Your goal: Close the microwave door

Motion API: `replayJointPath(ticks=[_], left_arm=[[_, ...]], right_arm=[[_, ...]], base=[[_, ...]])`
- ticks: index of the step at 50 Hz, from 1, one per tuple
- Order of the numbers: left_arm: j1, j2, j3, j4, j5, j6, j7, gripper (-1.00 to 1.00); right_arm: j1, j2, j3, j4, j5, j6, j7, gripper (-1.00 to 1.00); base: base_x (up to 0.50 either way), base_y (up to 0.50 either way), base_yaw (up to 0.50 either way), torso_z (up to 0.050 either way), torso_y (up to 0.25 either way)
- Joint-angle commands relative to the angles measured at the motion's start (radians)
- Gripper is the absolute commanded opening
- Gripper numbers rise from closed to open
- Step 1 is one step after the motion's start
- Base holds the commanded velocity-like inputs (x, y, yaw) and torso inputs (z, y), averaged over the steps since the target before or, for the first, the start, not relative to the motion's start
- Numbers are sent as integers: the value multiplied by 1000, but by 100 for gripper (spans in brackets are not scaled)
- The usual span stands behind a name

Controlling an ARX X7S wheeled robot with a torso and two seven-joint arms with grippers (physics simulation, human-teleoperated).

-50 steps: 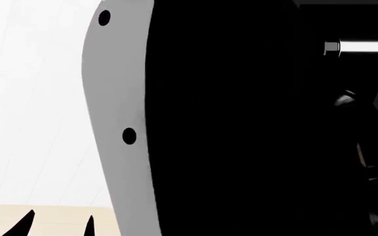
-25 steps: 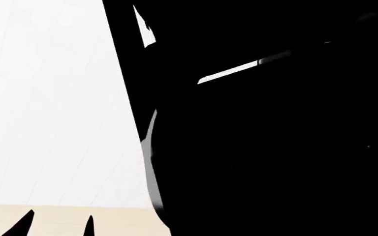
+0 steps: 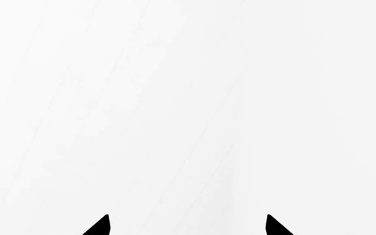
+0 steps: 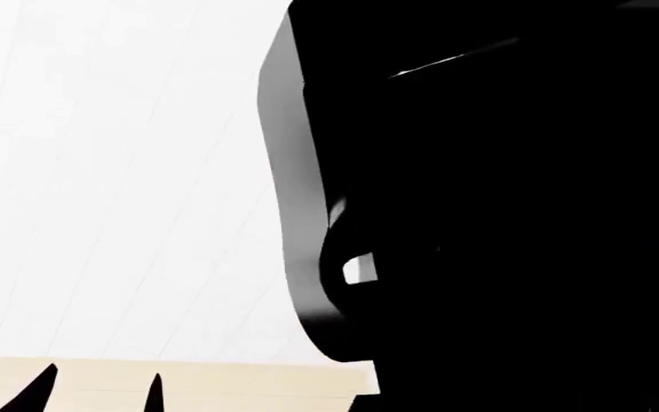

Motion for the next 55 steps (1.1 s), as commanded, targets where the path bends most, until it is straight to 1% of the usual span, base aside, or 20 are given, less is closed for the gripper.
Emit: replayJointPath(ticks=[1, 13, 37, 52, 55], left_arm=[[4, -6, 3, 19, -2, -9, -8, 100], [4, -9, 5, 22, -5, -8, -11, 100], [0, -10, 9, 15, -8, 1, -14, 100], [-1, -13, 11, 14, -10, 3, -17, 100], [-3, -14, 11, 14, -13, 3, -16, 100]], right_arm=[[11, 10, 9, 16, 6, -8, 5, 100], [28, 18, 22, 46, 9, -14, 14, 100], [30, 24, 74, 205, 25, -82, 43, 100], [30, 25, 82, 239, 37, -95, 50, 100], [34, 28, 101, 251, 45, -108, 50, 100]], base=[[0, 0, 0, 0, 0], [0, 0, 0, 0, 0], [0, 0, 0, 0, 0], [0, 0, 0, 0, 0], [0, 0, 0, 0, 0]])
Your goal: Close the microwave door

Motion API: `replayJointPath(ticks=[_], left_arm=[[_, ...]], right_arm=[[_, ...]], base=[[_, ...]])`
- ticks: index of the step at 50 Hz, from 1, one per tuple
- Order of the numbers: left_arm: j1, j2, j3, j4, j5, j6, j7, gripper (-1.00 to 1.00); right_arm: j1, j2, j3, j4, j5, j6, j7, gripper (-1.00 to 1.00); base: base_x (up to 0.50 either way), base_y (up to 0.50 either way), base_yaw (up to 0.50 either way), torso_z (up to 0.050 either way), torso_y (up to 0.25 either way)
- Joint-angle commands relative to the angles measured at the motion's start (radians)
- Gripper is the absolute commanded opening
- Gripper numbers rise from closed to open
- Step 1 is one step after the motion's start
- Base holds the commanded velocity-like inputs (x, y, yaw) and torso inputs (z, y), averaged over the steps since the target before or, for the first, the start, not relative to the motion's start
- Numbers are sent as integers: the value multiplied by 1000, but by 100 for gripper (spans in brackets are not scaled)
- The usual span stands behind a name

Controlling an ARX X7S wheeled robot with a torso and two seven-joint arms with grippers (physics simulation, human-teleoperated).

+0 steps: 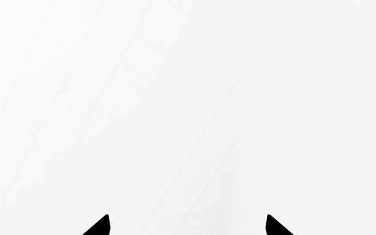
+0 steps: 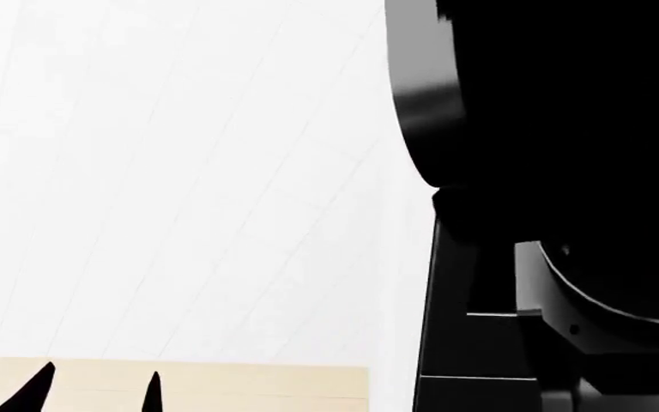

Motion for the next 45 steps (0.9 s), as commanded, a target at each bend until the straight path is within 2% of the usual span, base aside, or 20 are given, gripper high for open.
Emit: replayJointPath(ticks=[1, 31, 36, 45], left_arm=[[-3, -3, 1, 0, -4, 1, -1, 100], [-24, -18, -2, 9, -25, -19, 0, 100], [-32, -19, -2, 5, -27, -21, 3, 100], [-39, -25, -3, 12, -31, -27, 1, 100]], right_arm=[[4, 5, 32, 36, 17, -27, 4, 100], [-34, 24, 163, 178, 63, -161, 46, 100], [-14, 33, 208, 274, 82, -222, 41, 100], [53, 45, 205, 391, 83, -272, 20, 100]], base=[[0, 0, 0, 0, 0], [0, 0, 0, 0, 0], [0, 0, 0, 0, 0], [0, 0, 0, 0, 0]])
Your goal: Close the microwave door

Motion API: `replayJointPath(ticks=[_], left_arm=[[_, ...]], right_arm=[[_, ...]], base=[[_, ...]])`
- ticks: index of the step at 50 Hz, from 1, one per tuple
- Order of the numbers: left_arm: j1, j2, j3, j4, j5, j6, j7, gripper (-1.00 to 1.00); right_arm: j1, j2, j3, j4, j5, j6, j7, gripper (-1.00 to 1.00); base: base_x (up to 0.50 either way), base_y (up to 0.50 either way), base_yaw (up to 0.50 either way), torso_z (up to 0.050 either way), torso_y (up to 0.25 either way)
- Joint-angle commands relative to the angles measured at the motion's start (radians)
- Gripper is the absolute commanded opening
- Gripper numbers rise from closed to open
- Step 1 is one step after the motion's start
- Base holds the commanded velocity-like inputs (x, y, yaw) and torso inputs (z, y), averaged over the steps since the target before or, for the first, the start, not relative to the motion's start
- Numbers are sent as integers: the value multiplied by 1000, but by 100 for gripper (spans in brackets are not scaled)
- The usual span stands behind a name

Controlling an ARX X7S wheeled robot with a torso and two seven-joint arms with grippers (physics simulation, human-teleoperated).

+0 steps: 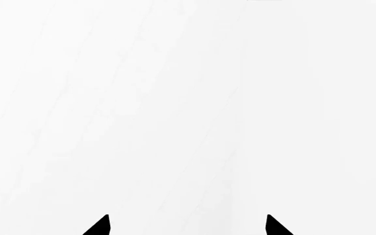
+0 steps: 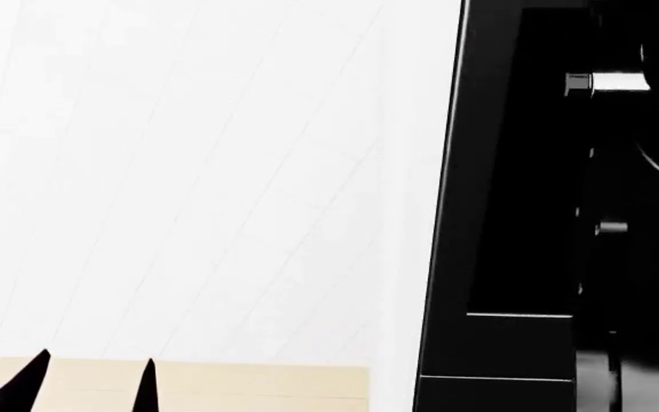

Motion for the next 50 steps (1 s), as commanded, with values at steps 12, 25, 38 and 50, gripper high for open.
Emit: replayJointPath(ticks=[12, 25, 38, 50], left_arm=[[-16, -9, -1, 1, -13, -5, 4, 100], [-9, -17, -2, 18, -17, -9, -2, 100], [-7, -24, -2, 30, -21, -12, -6, 100], [-2, -27, -2, 34, -23, -7, -8, 100]], right_arm=[[103, -8, 100, 298, 63, -161, -12, 100], [91, -16, 153, 394, 95, -205, 11, 100], [139, -19, 202, 531, 121, -275, 26, 100], [210, -28, 230, 711, 137, -360, 25, 100]], base=[[0, 0, 0, 0, 0], [0, 0, 0, 0, 0], [6, 0, 1, 0, 0], [6, 0, 1, 2, 0]])
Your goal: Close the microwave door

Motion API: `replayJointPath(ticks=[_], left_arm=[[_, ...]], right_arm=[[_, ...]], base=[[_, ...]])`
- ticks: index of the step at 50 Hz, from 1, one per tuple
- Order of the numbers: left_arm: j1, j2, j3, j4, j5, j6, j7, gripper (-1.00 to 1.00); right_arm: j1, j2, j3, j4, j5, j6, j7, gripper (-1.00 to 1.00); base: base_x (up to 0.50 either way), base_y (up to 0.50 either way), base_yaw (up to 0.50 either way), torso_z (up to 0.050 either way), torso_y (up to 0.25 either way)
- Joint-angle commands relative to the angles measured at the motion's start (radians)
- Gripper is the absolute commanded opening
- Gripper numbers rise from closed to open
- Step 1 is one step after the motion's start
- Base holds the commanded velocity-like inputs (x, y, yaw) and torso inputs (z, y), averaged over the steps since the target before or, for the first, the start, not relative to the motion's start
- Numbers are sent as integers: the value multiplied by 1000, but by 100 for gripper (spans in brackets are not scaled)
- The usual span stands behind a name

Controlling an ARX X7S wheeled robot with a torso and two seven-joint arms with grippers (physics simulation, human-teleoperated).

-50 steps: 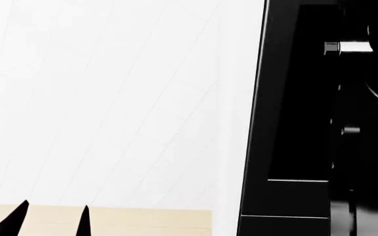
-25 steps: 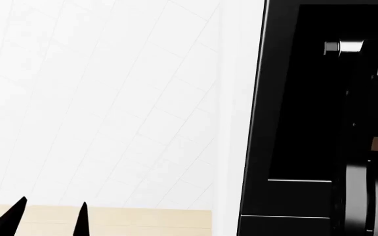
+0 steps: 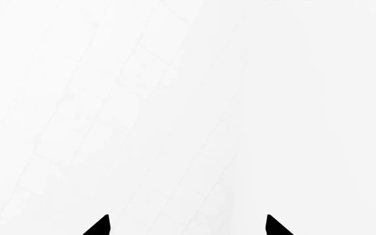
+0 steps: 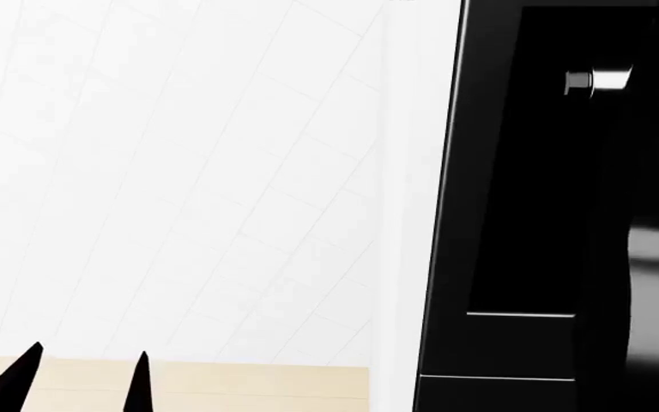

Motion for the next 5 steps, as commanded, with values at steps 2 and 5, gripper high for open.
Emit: replayJointPath(ticks=[2, 5], left_arm=[[5, -4, 0, 7, -2, 3, -4, 100], [6, -5, 0, 8, -3, 4, -4, 100]], right_arm=[[26, 2, 45, 183, -62, -54, 8, 100], [29, 2, 48, 200, -60, -63, 8, 100]], base=[[7, 0, 2, 0, 0], [9, 0, 1, 3, 0]])
